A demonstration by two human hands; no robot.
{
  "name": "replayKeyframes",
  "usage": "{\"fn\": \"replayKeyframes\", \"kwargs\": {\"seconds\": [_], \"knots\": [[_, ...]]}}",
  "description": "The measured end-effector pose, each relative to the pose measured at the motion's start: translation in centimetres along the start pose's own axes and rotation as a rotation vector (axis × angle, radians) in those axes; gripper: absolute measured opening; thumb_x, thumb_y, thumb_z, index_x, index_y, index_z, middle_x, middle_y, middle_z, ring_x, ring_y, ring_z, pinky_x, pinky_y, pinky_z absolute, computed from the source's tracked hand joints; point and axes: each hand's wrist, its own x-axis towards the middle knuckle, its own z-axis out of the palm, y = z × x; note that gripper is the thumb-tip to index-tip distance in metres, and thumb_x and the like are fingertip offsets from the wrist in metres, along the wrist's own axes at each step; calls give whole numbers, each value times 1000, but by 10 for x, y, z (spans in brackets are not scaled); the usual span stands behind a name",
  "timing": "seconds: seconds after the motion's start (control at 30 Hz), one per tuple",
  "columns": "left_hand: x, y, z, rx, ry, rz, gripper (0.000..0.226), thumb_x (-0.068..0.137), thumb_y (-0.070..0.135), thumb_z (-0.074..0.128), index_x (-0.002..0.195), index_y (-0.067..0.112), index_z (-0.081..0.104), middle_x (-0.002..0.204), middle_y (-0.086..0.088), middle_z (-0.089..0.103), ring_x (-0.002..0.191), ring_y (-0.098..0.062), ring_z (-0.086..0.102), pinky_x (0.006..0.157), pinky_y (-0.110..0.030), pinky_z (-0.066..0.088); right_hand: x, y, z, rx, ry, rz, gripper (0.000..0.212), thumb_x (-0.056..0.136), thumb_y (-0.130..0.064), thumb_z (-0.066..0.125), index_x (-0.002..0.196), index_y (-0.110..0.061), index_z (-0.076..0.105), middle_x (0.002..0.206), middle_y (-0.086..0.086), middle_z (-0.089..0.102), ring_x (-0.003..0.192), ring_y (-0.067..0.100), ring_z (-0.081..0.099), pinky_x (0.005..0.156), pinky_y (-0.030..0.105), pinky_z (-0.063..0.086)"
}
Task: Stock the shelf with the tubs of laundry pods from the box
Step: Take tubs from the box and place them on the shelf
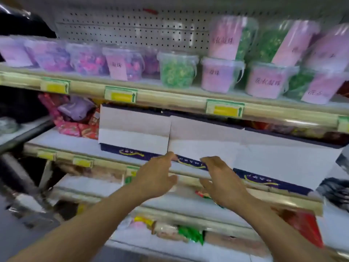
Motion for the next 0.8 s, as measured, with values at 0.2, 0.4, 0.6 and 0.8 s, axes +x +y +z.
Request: {"fn": "replayKeyframes", "kwargs": {"seconds": [0.2,0.4,0.6,0.8], "knots": [[-45,-58,76,-18,-257,-177,43,88,32,58,128,24,42,120,1,54,109,-21,55,91,-36,47,-33,14,78,40,-199,66,54,91,-29,53,139,-18,32,141,5,35,127,25,41,97,34,39],[-88,-120,145,-85,-380,-364,44,76,39,56,116,22,52,107,2,62,106,-21,59,89,-31,46,-67,23,158,54,-404,158,51,91,-28,53,137,-15,35,133,7,40,123,25,44,95,34,40],[-130,-182,204,-113,-506,-420,13,89,28,58,99,24,49,98,2,62,98,-18,59,73,-20,33,-100,32,239,74,-564,286,43,89,-19,51,131,-15,43,127,7,44,117,24,48,90,33,44],[-157,-232,268,-119,-568,-581,29,89,25,58,116,16,54,116,-8,64,109,-25,59,84,-25,40,-125,45,327,67,-667,343,30,84,-20,54,114,-17,52,119,7,52,109,26,53,81,34,48]]}}
